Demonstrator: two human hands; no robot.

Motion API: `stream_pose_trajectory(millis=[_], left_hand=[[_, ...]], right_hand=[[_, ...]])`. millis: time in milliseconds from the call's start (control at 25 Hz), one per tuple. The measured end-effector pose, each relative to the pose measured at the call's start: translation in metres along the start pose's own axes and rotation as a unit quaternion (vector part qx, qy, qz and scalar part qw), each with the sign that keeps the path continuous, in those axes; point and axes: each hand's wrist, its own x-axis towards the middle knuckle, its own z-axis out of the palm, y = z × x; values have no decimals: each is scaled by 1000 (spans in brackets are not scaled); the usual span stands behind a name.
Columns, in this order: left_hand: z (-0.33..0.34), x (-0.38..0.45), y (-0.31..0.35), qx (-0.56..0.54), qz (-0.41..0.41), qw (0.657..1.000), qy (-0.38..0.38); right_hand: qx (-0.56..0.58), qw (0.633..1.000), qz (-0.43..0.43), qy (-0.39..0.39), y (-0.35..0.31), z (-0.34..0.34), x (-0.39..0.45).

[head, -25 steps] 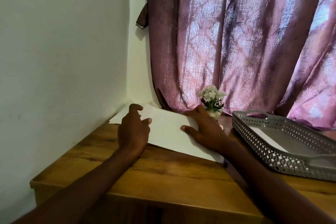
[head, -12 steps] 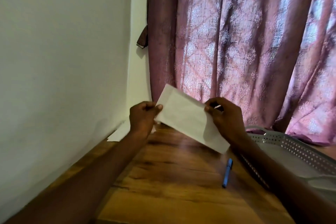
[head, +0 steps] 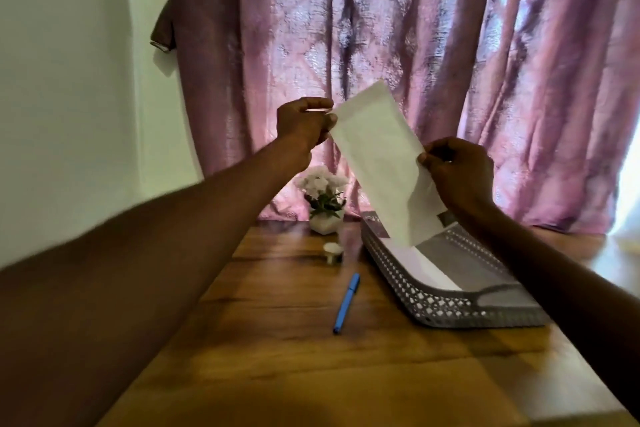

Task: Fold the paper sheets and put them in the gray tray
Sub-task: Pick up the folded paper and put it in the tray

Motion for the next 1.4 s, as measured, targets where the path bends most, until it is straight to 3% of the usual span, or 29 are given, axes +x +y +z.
stream_pose_trajectory(millis=[120,320,480,600,640,800,1080,1240,1400], left_hand=[[42,7,-37,44,-38,998,5],[78,-6,-117,311,-10,950,-28],[79,-20,-147,395,30,914,-85],[78,-29,-163,465,63,869,-161],[77,-31,-166,464,64,868,-163],[74,-46,-163,295,38,949,-103],[71,-73,-166,410,-8,902,-135],[66,-70,-162,375,-36,917,-134],[63,-71,-161,340,-53,928,-145]], right_hand=[[-15,997,63,-39,41,-19,1],[-77,972,138,-172,103,-31,-15],[-113,913,216,-328,108,-29,-17],[-166,879,232,-383,105,-27,-15],[-185,872,230,-391,105,-25,-16],[-249,838,220,-433,107,-15,-18],[-281,794,276,-463,94,-2,-17],[-285,766,324,-477,83,12,-20],[-294,760,330,-476,80,19,-21]])
